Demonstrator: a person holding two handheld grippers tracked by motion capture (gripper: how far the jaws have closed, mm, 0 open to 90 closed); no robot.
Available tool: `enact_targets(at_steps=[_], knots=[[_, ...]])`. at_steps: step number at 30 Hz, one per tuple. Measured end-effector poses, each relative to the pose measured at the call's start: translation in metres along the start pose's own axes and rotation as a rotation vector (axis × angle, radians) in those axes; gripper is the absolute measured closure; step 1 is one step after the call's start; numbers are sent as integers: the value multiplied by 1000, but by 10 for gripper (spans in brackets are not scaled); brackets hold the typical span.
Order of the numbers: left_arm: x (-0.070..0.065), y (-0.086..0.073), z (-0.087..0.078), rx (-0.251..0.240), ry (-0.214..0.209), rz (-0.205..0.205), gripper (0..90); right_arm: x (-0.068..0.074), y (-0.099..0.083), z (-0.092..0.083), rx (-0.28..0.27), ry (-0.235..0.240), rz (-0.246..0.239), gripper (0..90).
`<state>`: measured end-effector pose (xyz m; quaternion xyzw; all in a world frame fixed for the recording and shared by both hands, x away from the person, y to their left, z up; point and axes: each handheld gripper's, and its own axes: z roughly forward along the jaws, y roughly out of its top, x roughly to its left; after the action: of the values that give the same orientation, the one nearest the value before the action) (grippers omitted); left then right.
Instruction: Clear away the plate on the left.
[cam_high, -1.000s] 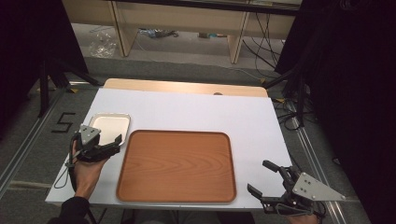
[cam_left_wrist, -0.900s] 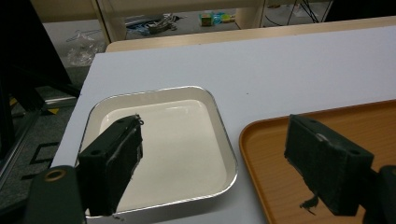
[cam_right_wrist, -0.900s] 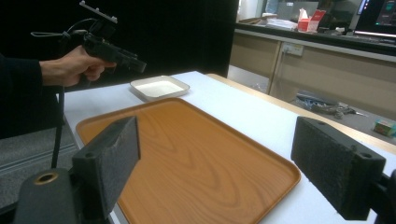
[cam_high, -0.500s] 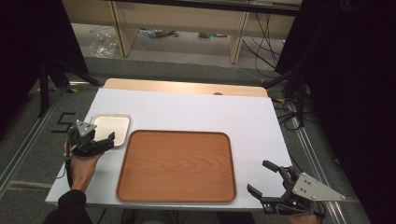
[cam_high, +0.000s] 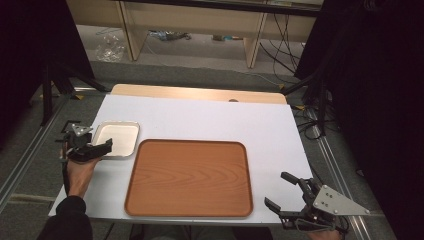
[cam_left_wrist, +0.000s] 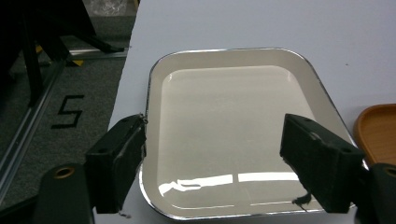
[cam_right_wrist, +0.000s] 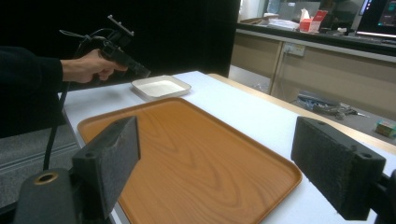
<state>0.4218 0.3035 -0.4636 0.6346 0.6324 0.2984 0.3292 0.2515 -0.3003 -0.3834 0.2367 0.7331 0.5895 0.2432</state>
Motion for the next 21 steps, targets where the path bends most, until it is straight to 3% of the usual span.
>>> enact_targets(at_steps=[4, 13, 19, 21], knots=[[14, -1, 8, 41, 15, -24, 263, 0, 0, 0, -3, 0, 2, 165], [33, -3, 12, 77, 12, -78, 362, -1, 0, 0, 6, 5, -2, 165], [39, -4, 18, 117, 11, -90, 443, 0, 0, 0, -1, 0, 0, 165], [40, -4, 20, 110, 11, -100, 470, -1, -1, 0, -2, 3, 0, 165]])
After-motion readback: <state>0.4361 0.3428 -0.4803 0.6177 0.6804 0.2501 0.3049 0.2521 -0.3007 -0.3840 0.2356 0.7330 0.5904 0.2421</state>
